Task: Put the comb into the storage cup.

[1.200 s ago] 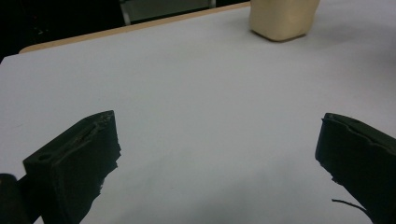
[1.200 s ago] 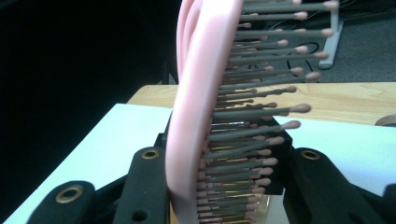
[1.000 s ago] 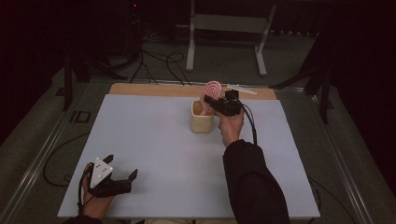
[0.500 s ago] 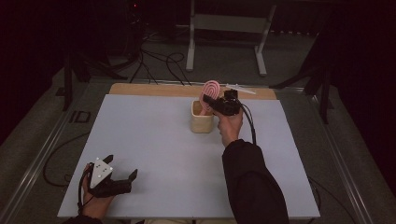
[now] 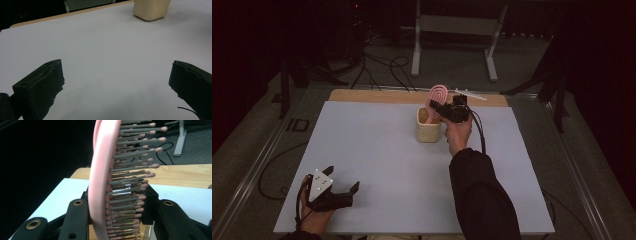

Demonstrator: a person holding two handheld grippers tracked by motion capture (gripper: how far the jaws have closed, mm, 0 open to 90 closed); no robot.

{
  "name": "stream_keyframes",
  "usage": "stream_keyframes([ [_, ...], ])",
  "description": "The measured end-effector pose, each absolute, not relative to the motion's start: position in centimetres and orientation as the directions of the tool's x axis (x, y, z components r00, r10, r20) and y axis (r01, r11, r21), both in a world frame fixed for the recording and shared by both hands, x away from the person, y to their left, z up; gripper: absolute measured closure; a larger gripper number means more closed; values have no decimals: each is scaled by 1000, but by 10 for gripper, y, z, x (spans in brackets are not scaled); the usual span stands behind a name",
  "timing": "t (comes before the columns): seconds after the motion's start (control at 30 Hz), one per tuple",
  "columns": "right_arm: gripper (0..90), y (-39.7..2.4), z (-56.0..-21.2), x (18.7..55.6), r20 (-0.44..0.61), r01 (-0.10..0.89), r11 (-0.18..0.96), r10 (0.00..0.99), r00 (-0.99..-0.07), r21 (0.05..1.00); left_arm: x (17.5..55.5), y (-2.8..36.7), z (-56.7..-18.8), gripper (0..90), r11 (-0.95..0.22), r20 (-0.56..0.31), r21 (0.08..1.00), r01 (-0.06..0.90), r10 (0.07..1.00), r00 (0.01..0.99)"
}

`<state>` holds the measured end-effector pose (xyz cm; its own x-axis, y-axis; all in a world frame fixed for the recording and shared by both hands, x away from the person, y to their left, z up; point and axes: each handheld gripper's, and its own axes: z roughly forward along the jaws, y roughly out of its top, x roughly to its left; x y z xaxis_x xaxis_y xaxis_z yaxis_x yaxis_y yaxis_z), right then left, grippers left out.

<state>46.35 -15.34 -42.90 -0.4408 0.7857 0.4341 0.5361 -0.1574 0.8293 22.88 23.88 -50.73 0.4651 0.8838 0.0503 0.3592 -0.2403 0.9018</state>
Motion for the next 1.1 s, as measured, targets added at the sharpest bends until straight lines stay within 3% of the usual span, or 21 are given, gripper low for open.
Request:
stream_keyframes([
  [0.13,588,-154,-430,465,436,536,-164,790,-432,828,229,239,-508,3,-239,48,901,362,884,464],
  [0.37,455,-158,-430,467,437,535,-174,798,-415,827,229,238,-508,4,-242,49,900,362,883,467],
  [0.57,391,-162,-431,466,434,540,-166,798,-417,825,229,238,-508,3,-241,50,900,362,883,466],
  [0.83,190,-162,-429,459,347,537,-81,841,-415,840,229,238,-508,4,-244,52,899,362,884,465],
  [1.1,116,-172,-428,448,319,548,-47,854,-412,835,230,238,-508,3,-248,55,898,365,884,465],
])
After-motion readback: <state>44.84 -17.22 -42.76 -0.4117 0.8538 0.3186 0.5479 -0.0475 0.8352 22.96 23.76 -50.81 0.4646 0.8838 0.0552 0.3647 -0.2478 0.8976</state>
